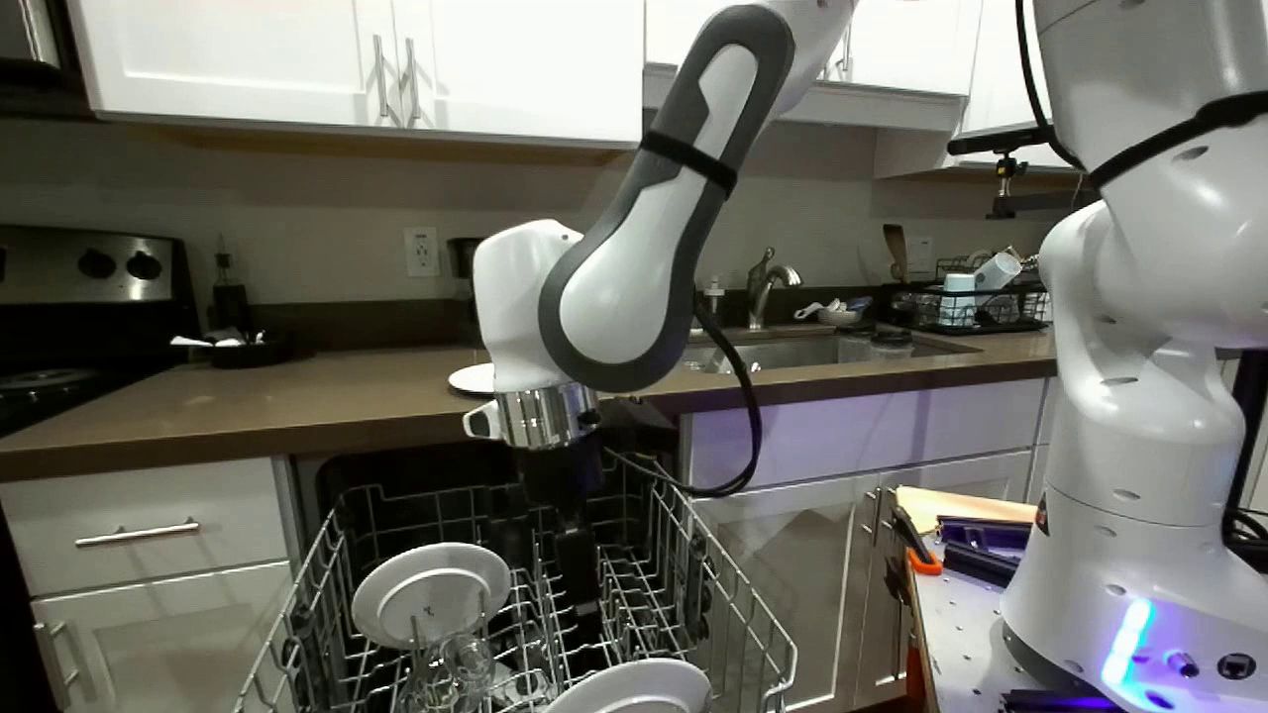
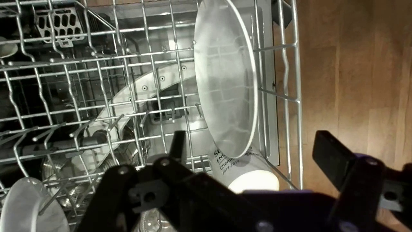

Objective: Pick up the white plate on the right side of the dishwasher and put it on top of the plate on the counter

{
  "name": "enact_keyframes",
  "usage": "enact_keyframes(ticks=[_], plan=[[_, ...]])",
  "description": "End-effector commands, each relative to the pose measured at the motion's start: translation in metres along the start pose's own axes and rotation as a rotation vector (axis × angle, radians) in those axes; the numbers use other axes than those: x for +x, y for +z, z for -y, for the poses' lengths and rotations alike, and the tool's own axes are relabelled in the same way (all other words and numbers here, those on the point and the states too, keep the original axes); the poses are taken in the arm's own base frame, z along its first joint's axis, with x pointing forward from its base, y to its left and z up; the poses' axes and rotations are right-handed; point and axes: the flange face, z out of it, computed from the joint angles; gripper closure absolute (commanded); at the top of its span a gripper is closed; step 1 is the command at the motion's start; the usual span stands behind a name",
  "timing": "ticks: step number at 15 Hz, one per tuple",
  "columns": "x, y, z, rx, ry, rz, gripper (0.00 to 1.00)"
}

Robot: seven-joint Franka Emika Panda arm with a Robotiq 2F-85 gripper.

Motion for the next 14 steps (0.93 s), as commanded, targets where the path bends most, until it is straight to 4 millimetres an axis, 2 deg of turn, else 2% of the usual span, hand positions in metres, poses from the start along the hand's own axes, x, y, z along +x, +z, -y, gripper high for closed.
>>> enact_keyframes(ticks=[1,4,8,13,14], plan=[[-0.001,0.026,-0.011,-0.014,0.030,0.011,0.00],[-0.006,0.050,-0.021,0.006,0.051,0.042,0.00],[-0.009,0.068,-0.027,0.039,0.066,0.065,0.00],[-0.007,0.076,-0.029,0.056,0.068,0.062,0.00],[-0.009,0.066,-0.030,0.060,0.066,0.067,0.00]])
